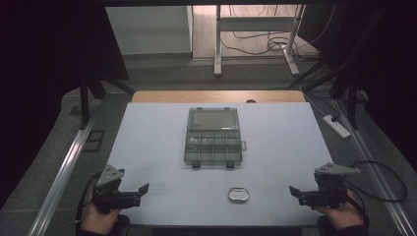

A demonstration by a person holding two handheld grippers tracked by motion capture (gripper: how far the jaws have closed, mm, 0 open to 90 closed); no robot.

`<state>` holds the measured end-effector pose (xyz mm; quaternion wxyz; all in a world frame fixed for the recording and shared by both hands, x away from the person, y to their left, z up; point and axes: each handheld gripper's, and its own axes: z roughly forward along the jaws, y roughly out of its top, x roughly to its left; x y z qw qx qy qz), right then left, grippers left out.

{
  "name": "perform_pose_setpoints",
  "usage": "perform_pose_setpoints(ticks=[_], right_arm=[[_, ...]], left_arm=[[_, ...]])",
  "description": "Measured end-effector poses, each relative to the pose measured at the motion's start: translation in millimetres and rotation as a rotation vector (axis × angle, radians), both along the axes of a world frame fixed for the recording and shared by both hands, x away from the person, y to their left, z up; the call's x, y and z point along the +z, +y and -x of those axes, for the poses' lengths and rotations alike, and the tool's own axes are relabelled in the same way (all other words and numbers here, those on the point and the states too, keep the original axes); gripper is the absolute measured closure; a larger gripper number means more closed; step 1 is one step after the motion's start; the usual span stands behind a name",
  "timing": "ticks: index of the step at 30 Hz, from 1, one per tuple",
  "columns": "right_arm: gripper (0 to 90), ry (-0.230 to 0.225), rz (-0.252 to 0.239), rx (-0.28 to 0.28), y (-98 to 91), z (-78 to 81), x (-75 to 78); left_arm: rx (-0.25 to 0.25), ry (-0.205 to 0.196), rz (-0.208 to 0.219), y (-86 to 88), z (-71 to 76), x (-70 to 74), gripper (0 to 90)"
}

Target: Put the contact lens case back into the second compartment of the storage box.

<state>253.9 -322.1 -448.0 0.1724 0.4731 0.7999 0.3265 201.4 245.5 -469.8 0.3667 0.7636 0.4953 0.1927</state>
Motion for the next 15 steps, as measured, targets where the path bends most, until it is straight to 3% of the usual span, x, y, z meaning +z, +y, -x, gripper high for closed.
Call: perform_pose_setpoints(ticks=[15], right_arm=[[0.0, 0.019, 0.004, 0.014, 1.8, -1.6, -0.7]], left_arm=[[-0.015, -0.002, -0.013, -1.3, 0.8, -0.2, 2.7]])
